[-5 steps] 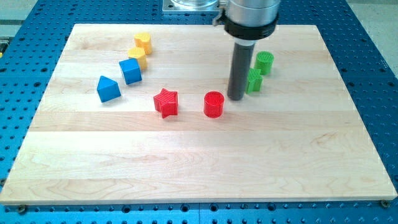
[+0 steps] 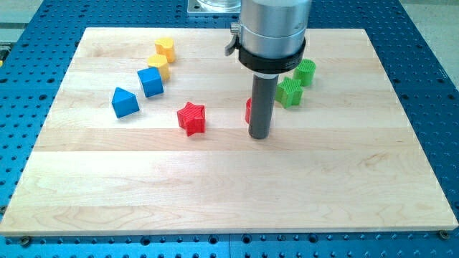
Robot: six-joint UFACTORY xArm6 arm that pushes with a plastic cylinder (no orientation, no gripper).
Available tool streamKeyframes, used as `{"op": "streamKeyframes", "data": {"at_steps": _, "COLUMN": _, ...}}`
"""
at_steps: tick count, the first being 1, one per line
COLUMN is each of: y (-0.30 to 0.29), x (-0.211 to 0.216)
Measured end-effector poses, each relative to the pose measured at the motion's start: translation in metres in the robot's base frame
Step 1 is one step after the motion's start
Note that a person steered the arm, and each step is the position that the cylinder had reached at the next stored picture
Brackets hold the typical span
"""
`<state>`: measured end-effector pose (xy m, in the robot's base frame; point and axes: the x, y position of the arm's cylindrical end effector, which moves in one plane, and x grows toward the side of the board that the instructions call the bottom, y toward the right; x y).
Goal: Slide the red star below the red circle
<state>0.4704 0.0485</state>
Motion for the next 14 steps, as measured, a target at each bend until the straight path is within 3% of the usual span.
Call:
{"op": "streamKeyframes", "data": {"at_steps": 1, "y": -0.04, "x": -0.002}}
{"op": "streamKeyframes", "data": {"at_steps": 5, "y": -0.042, "x": -0.055}}
{"op": "streamKeyframes", "data": {"at_steps": 8, "y": 0.002, "x": 0.001}}
{"op": "streamKeyframes", "data": {"at_steps": 9, "y": -0.045, "x": 0.057}}
{"op": "streamKeyframes", "data": {"at_steps": 10, "y": -0.161, "x": 0.015}}
{"op": "streamKeyframes", "data": {"at_steps": 11, "y": -0.193, "x": -0.022}}
{"op": "streamKeyframes", "data": {"at_steps": 13, "y": -0.104, "x": -0.04}}
{"op": "streamKeyframes", "data": {"at_steps": 14, "y": -0.047, "x": -0.004}}
